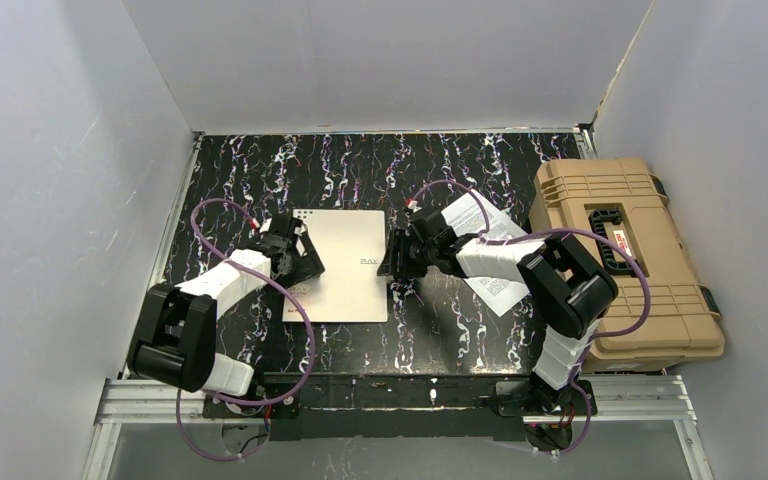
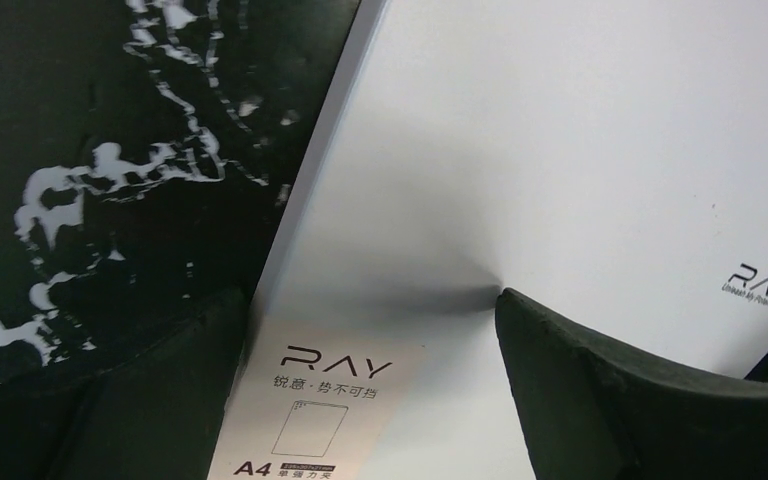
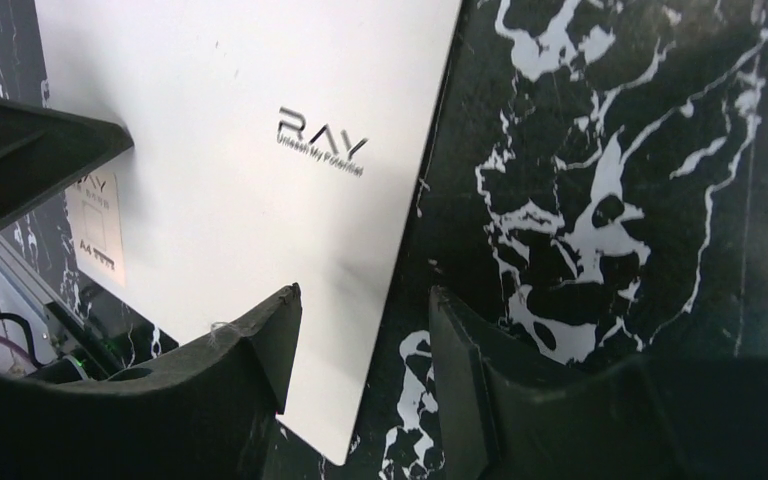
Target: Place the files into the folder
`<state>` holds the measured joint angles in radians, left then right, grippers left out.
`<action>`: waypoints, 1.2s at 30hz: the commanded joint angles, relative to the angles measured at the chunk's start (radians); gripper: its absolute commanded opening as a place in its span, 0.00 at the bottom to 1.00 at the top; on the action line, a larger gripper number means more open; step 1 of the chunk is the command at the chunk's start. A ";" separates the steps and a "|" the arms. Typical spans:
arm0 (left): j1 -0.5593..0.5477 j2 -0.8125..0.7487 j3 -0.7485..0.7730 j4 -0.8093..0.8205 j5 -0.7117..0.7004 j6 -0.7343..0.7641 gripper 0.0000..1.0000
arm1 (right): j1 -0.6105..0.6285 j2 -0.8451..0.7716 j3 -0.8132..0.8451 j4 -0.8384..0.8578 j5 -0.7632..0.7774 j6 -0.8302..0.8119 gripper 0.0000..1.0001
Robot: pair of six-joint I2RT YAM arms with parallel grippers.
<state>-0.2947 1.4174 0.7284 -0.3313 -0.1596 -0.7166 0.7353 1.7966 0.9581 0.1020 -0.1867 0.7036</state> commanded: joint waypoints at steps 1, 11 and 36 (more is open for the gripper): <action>-0.044 0.043 -0.039 0.049 0.113 0.027 0.91 | 0.006 -0.048 -0.068 -0.024 0.002 0.000 0.59; -0.176 0.009 -0.087 0.106 0.204 -0.005 0.90 | 0.006 -0.176 -0.210 -0.044 0.040 0.002 0.58; -0.228 -0.227 -0.260 0.174 0.308 -0.108 0.98 | -0.007 -0.446 -0.311 0.090 -0.077 0.129 0.48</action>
<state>-0.5076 1.2026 0.5278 -0.1322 0.0162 -0.7643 0.7197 1.4040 0.6559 0.0547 -0.1677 0.7601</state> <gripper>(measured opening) 0.981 0.489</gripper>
